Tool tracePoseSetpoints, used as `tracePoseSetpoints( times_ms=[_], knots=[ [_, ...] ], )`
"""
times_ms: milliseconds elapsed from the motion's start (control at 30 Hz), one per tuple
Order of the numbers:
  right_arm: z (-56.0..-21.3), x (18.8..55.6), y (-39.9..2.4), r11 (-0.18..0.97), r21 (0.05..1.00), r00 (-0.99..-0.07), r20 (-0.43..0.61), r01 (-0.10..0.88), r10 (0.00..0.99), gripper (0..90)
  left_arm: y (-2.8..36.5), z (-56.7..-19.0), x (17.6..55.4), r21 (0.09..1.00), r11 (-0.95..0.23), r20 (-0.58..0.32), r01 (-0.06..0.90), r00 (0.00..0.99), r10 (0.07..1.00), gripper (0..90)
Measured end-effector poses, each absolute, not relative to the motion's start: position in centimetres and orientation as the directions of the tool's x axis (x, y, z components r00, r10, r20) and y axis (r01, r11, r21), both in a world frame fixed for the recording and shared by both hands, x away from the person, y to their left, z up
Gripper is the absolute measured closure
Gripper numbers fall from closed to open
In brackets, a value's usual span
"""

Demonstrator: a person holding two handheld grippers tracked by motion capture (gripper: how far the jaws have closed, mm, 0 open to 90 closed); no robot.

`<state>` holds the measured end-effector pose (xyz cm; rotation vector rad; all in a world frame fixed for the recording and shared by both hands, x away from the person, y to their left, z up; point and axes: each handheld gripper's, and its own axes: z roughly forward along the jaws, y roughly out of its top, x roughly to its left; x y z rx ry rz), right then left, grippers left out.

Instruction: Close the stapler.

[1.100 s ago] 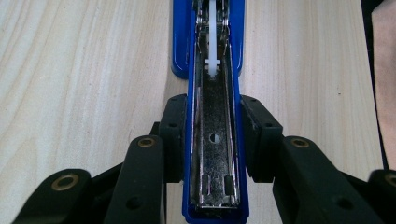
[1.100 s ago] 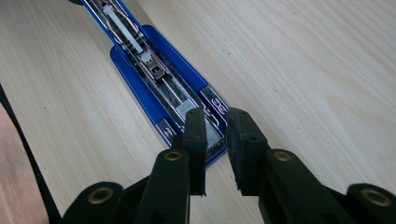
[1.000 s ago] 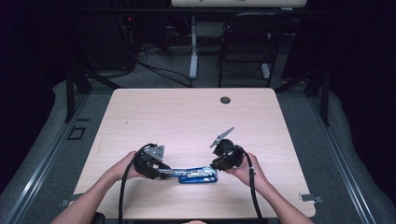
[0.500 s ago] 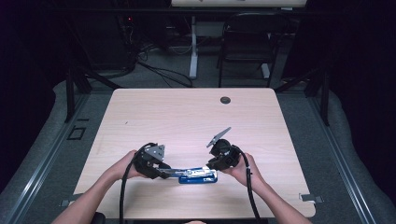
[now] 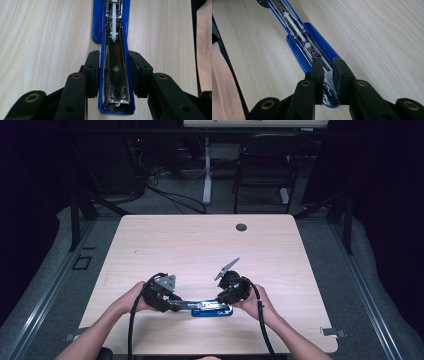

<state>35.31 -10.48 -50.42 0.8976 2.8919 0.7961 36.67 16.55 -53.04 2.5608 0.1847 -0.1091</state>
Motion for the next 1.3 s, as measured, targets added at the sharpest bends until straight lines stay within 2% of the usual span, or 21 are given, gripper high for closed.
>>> tracePoseSetpoints(
  times_ms=[433,867,1300],
  knots=[
    [-50.5,35.3,-9.6,0.715,0.476,-0.848,0.147,0.512,0.51,81.8,16.4,-52.3,36.5,0.539,-0.831,-0.11,0.137,0.99,0.092,64.7],
    [-50.5,35.4,-9.8,0.711,0.474,-0.844,0.154,0.519,0.514,81.7,16.5,-52.5,36.2,0.522,-0.838,-0.095,0.16,0.987,0.129,64.0],
    [-50.3,35.3,-9.6,0.709,0.483,-0.848,0.16,0.514,0.506,83.5,16.3,-51.8,36.1,0.528,-0.838,-0.091,0.138,0.99,0.106,65.0]
  ],
)
